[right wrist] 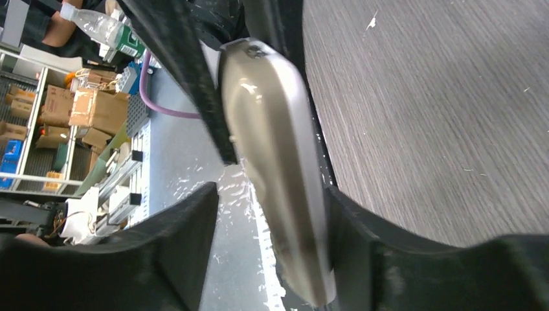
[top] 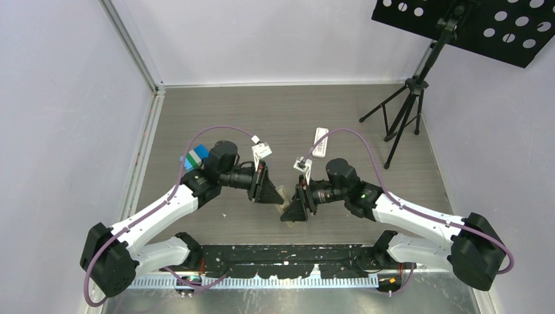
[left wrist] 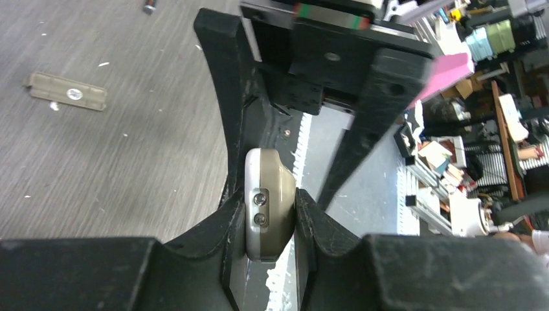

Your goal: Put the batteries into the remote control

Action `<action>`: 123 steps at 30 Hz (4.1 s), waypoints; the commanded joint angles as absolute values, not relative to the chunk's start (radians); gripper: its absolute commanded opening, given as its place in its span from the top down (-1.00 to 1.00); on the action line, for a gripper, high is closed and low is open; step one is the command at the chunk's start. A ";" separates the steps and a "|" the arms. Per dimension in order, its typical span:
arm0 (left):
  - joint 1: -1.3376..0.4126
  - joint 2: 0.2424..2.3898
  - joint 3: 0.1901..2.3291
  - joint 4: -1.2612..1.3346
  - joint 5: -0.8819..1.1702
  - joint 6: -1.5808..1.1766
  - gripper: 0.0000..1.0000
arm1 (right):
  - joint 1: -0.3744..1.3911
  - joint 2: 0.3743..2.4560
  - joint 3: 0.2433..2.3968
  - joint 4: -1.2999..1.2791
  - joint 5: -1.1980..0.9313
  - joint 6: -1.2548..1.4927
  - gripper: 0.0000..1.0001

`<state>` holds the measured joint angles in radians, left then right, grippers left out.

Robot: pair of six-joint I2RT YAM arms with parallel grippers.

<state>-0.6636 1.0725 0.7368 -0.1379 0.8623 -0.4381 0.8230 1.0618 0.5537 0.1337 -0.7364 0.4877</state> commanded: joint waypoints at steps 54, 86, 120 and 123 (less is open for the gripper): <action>-0.540 1.289 0.592 0.712 0.634 -0.418 1.00 | 0.522 1.118 0.811 -0.669 0.391 0.854 0.04; -0.522 1.415 0.592 0.759 0.603 -0.489 1.00 | 0.345 1.384 0.803 -0.787 0.291 0.921 0.05; -0.523 1.498 0.604 0.764 0.595 -0.940 1.00 | 0.685 1.107 0.814 -0.380 0.395 0.801 0.89; -0.524 1.507 0.606 0.761 0.592 -0.994 1.00 | 0.776 1.110 0.824 -0.264 0.421 0.735 0.88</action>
<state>-0.5278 1.5055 0.5629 0.6952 0.5777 -0.8780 0.6891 1.1179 0.7803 -0.4568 0.3317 0.8413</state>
